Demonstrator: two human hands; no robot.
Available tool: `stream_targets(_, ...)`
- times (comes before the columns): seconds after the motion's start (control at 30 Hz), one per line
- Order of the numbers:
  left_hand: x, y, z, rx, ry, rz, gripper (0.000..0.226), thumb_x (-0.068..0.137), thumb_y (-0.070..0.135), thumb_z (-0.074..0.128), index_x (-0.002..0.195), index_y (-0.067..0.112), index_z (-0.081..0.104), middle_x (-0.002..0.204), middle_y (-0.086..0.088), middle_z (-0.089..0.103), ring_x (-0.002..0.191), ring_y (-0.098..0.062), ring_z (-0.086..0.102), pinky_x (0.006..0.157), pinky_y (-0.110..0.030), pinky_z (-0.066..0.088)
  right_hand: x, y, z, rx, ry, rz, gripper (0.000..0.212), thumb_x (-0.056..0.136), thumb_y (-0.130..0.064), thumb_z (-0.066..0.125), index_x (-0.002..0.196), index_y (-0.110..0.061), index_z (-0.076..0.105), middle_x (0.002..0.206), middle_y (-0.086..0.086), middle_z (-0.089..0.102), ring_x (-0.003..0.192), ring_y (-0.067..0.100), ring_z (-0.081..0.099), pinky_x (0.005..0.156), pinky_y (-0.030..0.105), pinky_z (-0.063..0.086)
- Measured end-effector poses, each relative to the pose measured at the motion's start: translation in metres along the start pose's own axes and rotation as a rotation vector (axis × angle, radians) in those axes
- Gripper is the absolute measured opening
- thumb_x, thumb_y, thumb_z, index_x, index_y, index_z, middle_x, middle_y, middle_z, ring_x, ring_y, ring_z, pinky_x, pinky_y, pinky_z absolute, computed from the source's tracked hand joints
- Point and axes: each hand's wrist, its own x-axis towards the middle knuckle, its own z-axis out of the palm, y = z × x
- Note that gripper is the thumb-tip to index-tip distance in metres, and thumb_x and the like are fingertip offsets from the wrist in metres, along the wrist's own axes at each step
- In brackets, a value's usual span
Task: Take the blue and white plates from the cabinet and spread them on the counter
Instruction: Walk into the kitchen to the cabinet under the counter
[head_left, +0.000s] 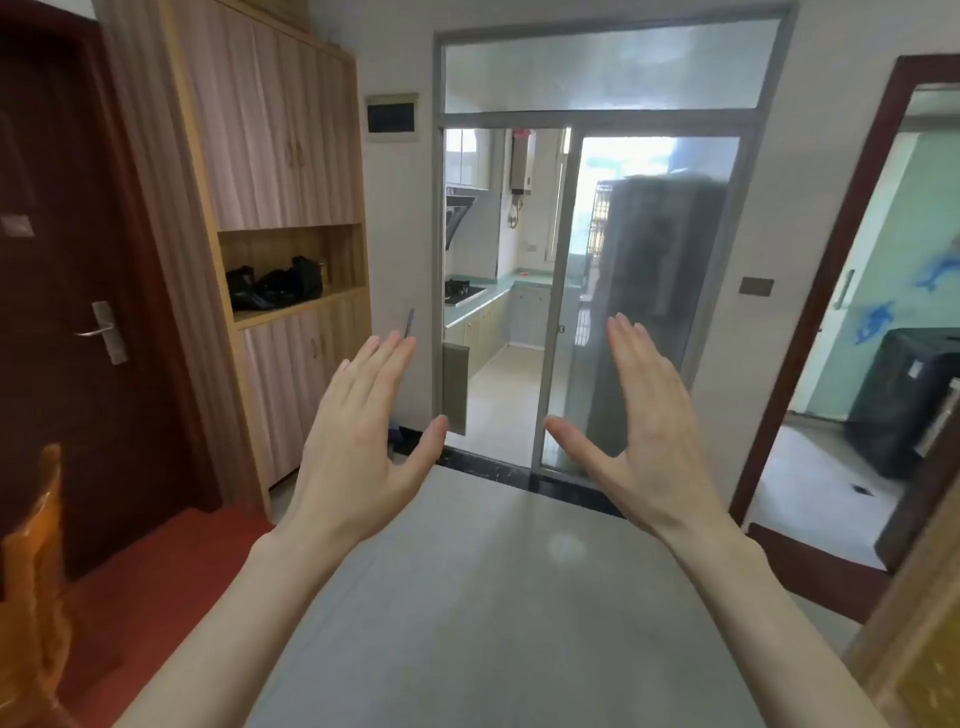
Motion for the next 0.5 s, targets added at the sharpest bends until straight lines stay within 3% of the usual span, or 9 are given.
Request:
stream_targets(0.23, 0.091, -0.040, 0.086, 0.030, -0.024, -0.024, 0.077, 0.099, 0.056, 0.044, 0.164, 0.019, 0.030, 0.172, 0.003, 0.031, 0.162, -0.011, 0.015, 0.133, -0.045, 0.018, 0.089, 0.086, 0.063, -0.008, 0.002, 0.005, 0.101, 0.090, -0.073, 0.057, 0.167, -0.028, 0.009, 0.173, -0.017, 0.003, 0.161, 0.005, 0.003, 0.129, 0.033, 0.008)
stream_targets(0.4, 0.146, -0.073, 0.146, 0.061, -0.011, -0.027, 0.075, 0.100, 0.052, 0.049, 0.165, 0.021, 0.028, 0.173, 0.006, 0.028, 0.162, -0.008, 0.012, 0.133, -0.039, 0.014, 0.149, 0.139, 0.109, -0.009, 0.000, -0.001, 0.103, 0.089, -0.074, 0.059, 0.167, -0.028, 0.009, 0.174, -0.014, 0.006, 0.162, 0.008, 0.005, 0.126, 0.024, 0.000)
stream_targets(0.5, 0.171, -0.095, 0.175, 0.073, -0.014, -0.024, 0.076, 0.100, 0.054, 0.047, 0.165, 0.020, 0.028, 0.173, 0.005, 0.028, 0.162, -0.008, 0.012, 0.133, -0.040, 0.014, 0.178, 0.161, 0.136, -0.010, -0.013, 0.003, 0.102, 0.088, -0.077, 0.057, 0.166, -0.029, 0.011, 0.174, -0.013, 0.009, 0.162, 0.009, 0.007, 0.126, 0.026, 0.000)
